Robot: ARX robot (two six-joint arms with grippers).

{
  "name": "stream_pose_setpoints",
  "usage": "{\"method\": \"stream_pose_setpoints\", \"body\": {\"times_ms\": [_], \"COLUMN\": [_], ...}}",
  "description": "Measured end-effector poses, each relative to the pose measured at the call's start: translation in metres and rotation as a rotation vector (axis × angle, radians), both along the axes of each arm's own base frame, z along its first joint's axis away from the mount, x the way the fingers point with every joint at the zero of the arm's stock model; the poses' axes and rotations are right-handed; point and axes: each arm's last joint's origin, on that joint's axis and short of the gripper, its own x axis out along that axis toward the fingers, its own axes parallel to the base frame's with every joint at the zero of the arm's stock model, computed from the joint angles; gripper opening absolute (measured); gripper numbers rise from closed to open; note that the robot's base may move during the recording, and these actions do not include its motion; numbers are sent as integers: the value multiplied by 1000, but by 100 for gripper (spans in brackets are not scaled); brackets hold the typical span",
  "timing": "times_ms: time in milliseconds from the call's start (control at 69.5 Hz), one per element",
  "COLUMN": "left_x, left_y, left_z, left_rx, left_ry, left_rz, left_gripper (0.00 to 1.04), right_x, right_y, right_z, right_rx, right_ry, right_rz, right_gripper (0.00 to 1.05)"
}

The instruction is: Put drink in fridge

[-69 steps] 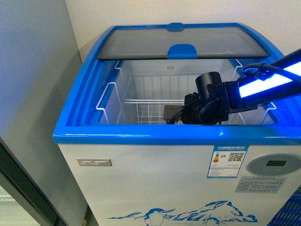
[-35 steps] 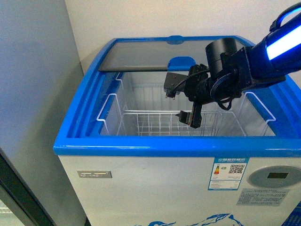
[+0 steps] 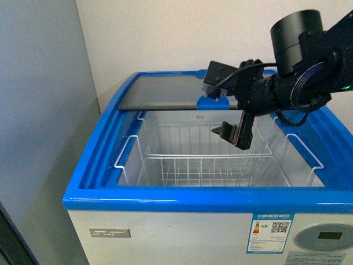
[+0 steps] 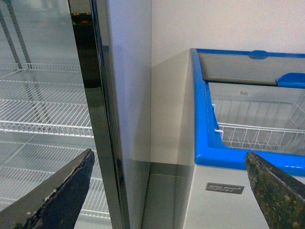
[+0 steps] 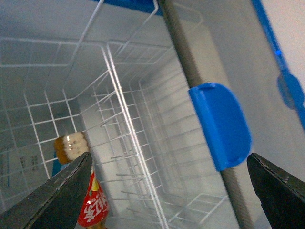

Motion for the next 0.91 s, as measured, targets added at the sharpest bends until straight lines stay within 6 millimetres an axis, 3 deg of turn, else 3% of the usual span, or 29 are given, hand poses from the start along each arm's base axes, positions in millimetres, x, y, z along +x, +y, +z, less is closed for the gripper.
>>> {"method": "stream_pose_setpoints", "body": {"times_ms": [201, 389, 561, 619, 792, 907], "left_x": [0, 0, 0, 0, 0, 0], "left_y": [0, 0, 0, 0, 0, 0], "left_z": [0, 0, 0, 0, 0, 0], "left_rx": [0, 0, 0, 0, 0, 0], "left_ry": [0, 0, 0, 0, 0, 0], "left_rz": [0, 0, 0, 0, 0, 0], "left_gripper": [97, 97, 97, 97, 97, 97], "right_x": [-42, -118, -196, -237, -318, -361], "right_y": [-18, -49, -61, -63, -66, -70], "right_z": [51, 88, 97, 100, 106, 97], "right_rx": [146, 406, 550, 607, 698, 834], "right_ry": [-153, -198, -162, -155, -209, -171], "right_rz": [-261, -505, -596, -648, -716, -688], "right_gripper": [98, 98, 98, 98, 97, 80]}}
